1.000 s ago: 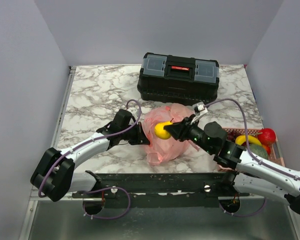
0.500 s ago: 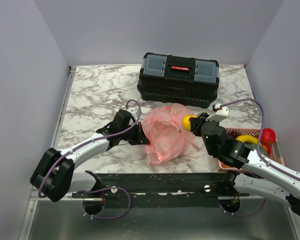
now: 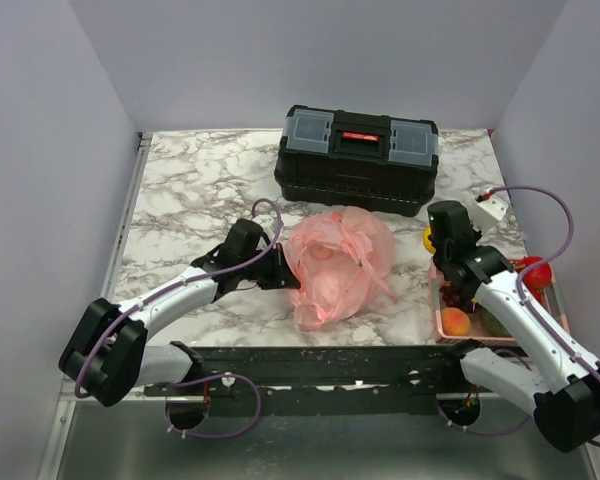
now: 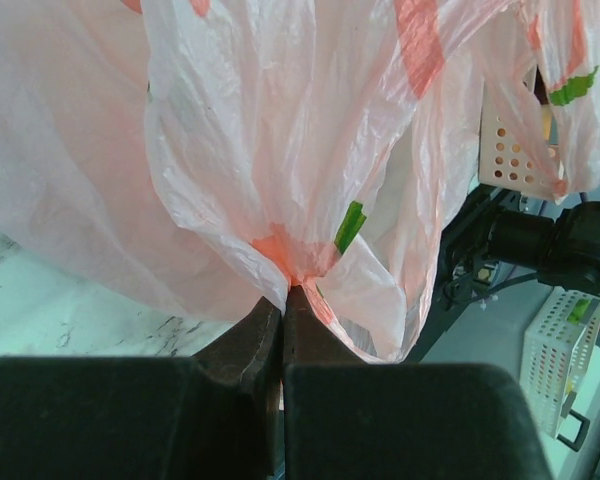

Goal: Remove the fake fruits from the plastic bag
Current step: Place the fake fruit in the bin.

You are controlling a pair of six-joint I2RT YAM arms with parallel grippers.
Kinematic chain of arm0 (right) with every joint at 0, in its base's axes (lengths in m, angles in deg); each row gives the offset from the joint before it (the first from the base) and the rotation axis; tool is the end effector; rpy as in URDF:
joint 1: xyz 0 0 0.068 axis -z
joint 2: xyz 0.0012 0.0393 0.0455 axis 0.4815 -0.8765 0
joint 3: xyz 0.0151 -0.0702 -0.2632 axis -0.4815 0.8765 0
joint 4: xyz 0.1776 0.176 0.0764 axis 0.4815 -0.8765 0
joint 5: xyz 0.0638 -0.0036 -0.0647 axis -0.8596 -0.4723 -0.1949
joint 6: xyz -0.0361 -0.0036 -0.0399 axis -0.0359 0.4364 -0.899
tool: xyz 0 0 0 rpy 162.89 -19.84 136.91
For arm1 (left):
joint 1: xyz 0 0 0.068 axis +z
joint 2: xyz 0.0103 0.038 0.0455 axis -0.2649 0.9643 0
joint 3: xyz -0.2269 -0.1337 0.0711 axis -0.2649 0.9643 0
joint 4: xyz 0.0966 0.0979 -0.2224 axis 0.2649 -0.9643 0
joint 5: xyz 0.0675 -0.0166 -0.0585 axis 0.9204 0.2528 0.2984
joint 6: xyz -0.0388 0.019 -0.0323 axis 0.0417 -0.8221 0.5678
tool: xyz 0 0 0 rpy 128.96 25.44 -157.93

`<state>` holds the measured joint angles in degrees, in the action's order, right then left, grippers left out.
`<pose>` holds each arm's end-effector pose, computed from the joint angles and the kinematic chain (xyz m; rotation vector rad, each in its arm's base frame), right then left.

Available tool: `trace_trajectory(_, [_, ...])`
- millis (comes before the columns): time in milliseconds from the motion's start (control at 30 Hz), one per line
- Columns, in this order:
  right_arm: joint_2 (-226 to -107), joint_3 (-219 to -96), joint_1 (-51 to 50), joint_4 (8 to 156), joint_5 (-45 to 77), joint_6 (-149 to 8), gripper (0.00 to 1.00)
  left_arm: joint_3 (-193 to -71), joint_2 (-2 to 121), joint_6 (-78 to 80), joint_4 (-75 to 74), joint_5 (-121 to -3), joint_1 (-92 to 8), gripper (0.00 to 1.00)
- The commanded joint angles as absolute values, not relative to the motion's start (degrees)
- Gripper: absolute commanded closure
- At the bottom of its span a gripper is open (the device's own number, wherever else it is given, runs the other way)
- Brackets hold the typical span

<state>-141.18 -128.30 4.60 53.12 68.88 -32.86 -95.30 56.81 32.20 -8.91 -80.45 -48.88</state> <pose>0.1927 0.0587 0.2907 0.7421 1.8864 -0.1458 0.1988 -0.1510 0.1930 0.0665 2.5421 -1.1534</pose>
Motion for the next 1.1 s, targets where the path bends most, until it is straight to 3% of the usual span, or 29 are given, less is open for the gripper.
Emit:
trace_trajectory(0, [-141.86,-129.28,10.33,41.08,64.5,-22.33,0.99,-96.21,54.44,30.92,-8.63,-79.6,-49.27,1.0])
trace_trajectory(200, [-135.89,-127.0,11.77,33.85,63.4,-16.11,0.99,-96.87,55.0,30.22,-7.81,-80.19,-49.28,1.0])
trace_trajectory(400, [-141.03,-125.57,12.35,28.99,55.16,-11.46,0.99,-99.06,57.06,29.64,-8.04,-81.9,-49.28,1.0])
trace_trajectory(633, [-138.4,-129.38,12.4,18.28,60.56,-6.99,0.99,-100.11,58.34,30.63,-6.72,-83.9,-49.28,1.0])
trace_trajectory(833, [-144.27,-128.06,12.35,20.91,58.3,-6.05,0.99,-101.66,60.3,30.13,-7.05,-84.21,-49.19,1.0])
trace_trajectory(1067, [-143.38,-123.59,12.37,23.34,57.63,-2.72,0.91,-103.14,62.67,29.69,-6.58,-86.63,-49.2,1.0])
